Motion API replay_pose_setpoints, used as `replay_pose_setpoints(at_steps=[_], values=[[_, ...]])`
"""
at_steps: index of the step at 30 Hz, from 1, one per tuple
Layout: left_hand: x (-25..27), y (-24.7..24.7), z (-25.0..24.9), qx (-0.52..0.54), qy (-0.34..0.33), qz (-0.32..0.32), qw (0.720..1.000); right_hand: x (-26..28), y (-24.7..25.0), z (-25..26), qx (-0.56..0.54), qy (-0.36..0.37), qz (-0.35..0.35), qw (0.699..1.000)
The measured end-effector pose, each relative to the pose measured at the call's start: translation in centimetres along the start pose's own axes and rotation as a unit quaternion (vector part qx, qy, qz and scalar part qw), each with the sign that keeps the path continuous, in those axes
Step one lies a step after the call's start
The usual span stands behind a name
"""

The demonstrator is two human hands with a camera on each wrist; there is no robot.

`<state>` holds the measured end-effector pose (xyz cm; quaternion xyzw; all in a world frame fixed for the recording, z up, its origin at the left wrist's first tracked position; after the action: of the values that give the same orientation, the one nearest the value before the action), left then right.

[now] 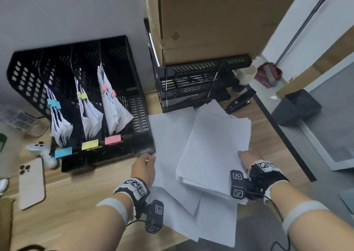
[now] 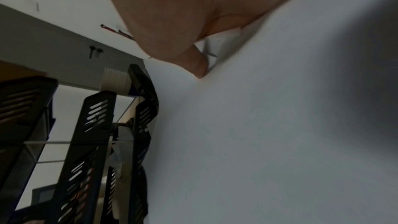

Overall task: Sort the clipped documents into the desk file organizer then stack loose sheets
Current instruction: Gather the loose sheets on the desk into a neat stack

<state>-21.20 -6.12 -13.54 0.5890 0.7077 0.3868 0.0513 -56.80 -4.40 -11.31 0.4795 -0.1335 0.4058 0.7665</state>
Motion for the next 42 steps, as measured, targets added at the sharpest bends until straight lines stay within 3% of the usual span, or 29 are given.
replay_pose_setpoints(at_steps=[3,7,11,15,19,23,29,33,37,42], values=[[0.1,-1.3,0.7,0.037,0.043,0.006,0.998,-0.2,-0.1,2.3,0.053,0.048,0.027,0.997],[0.8,-2.1,0.3,-0.007,0.039,0.020,0.999,-0.3,-0.6,5.1,0.093,0.097,0.050,0.990],[1.0,-3.3,0.1,-0.063,0.072,0.097,0.991,0.7,-2.9,7.2,0.180,0.148,0.082,0.969],[0.4,-3.5,-0.6,0.001,0.081,0.055,0.995,0.5,-6.2,7.1,0.277,0.155,0.098,0.943],[-0.2,-3.9,-1.2,0.046,0.117,0.091,0.988,1.2,-8.0,7.4,0.231,0.123,0.084,0.961],[-0.7,-4.3,-0.6,0.061,0.155,0.105,0.980,1.4,-8.7,6.9,0.230,0.096,0.135,0.959],[-0.5,-4.1,-0.1,0.112,0.192,0.119,0.968,3.3,-7.8,6.9,0.150,0.183,0.183,0.954],[-0.7,-3.4,-0.2,0.118,0.216,0.122,0.962,4.2,-4.3,6.9,0.044,0.211,0.144,0.966],[-1.4,-3.9,0.1,0.129,0.199,0.136,0.962,3.8,-1.2,6.2,-0.006,0.171,0.073,0.983],[-3.0,-6.0,2.4,0.087,0.165,0.175,0.967,3.1,-3.0,2.5,0.164,0.076,0.113,0.977]])
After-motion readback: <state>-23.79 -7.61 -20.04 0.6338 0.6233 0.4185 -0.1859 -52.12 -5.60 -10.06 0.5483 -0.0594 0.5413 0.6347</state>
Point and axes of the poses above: each hand's wrist, its own x-axis away from the middle knuckle, its own y-axis out of the back of the hand, z = x × y, the point moved 2 cm from there along -x, towards the middle knuckle, and after that the axes turned 6 degrees about -z, right-handed, at the moved point
